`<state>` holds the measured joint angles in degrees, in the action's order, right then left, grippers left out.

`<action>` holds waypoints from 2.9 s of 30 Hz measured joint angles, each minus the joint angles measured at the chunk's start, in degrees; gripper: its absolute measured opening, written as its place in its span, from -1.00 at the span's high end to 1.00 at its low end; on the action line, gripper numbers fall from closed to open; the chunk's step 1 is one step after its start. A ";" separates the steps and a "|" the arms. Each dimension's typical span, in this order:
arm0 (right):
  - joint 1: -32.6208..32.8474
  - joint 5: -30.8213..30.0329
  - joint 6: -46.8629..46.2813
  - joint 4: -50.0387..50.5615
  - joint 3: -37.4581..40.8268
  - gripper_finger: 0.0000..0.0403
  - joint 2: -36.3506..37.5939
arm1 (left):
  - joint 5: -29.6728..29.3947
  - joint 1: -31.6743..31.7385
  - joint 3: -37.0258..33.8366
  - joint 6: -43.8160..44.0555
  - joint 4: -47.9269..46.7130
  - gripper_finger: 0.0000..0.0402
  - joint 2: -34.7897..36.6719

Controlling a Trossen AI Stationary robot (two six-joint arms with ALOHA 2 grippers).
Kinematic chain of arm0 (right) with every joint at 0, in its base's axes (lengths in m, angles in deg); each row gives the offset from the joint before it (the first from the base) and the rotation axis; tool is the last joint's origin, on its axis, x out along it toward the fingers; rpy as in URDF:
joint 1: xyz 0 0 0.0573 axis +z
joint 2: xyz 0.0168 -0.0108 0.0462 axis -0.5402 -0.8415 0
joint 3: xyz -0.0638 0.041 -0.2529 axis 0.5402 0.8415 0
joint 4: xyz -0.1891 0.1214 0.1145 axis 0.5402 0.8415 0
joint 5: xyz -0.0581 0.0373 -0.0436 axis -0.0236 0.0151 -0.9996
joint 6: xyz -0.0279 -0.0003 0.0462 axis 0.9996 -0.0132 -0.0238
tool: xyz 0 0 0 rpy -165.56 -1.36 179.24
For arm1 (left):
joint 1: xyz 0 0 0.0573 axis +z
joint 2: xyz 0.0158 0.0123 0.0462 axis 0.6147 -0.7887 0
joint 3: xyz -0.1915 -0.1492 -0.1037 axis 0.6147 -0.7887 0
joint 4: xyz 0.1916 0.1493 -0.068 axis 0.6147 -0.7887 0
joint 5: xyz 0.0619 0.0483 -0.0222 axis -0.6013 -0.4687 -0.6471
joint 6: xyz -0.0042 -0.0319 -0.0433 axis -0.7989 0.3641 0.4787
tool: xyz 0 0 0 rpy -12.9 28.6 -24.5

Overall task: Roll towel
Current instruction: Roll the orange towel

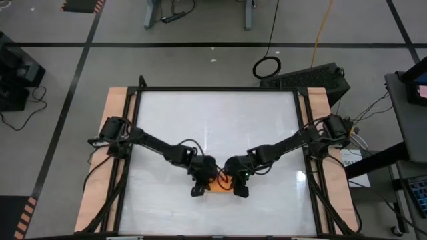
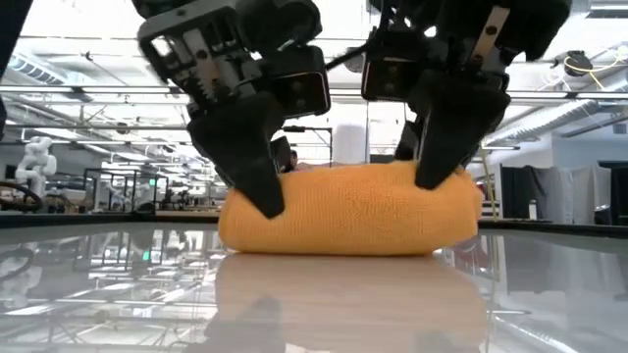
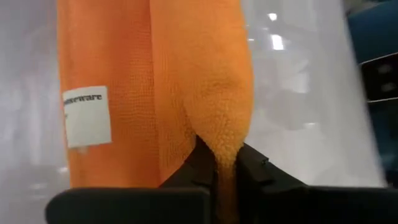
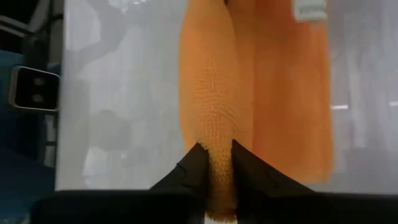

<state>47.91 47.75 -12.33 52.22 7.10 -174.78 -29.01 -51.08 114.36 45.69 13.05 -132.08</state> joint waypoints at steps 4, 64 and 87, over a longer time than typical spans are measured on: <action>-0.42 -0.85 0.21 1.21 0.00 0.66 -0.01 | 6.92 2.50 0.00 3.05 -0.05 0.88 0.00; 8.58 -25.09 26.33 -3.73 0.78 0.09 -3.58 | 13.21 6.43 0.11 10.59 -2.44 0.63 -3.78; 4.84 -16.77 17.57 -8.87 6.60 0.29 -3.32 | -15.64 -0.69 9.11 -7.59 -26.76 0.46 8.89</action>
<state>52.76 30.98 5.24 43.35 13.70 -178.10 -44.65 -51.78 123.47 38.10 -13.71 -123.18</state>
